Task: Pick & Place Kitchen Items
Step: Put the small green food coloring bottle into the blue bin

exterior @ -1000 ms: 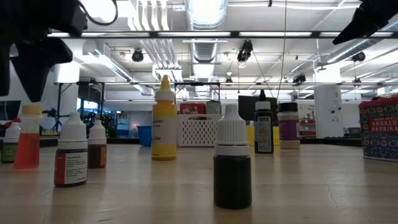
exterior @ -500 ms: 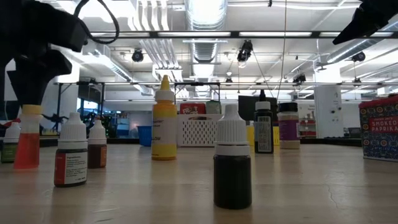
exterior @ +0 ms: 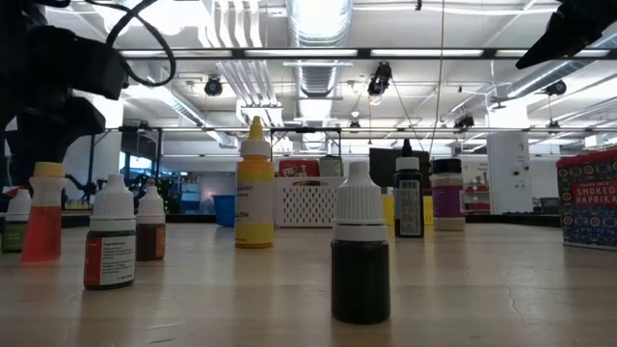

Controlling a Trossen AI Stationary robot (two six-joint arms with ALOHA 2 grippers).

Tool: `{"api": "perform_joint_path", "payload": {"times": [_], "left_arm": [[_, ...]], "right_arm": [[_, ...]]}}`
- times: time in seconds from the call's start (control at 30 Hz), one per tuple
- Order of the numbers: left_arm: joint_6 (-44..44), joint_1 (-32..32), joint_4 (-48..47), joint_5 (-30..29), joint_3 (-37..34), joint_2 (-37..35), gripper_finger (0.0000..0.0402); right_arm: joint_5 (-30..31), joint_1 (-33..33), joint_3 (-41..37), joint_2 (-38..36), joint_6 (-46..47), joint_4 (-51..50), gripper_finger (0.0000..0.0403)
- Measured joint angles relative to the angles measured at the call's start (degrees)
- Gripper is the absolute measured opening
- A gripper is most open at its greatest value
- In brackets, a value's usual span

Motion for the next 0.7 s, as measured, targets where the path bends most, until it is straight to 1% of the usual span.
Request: {"api": "perform_joint_path", "payload": {"times": [0.13,0.23,0.7], "left_arm": [[-0.15,0.01,2.86,0.01,-1.19,0.0,0.0231],[-0.09,0.01,3.21,0.01,-1.28,0.0,0.0225],[-1.14,0.41,3.59,-0.18,-2.55,0.0,0.0224]], "right_arm": [[0.0,0.01,0.01,0.01,-0.01,-0.01,0.0008],[0.02,0.02,0.02,0.0,-0.04,0.0,0.0008],[0.01,0.0,0.02,0.0,0.0,-0.01,0.0008]]}}
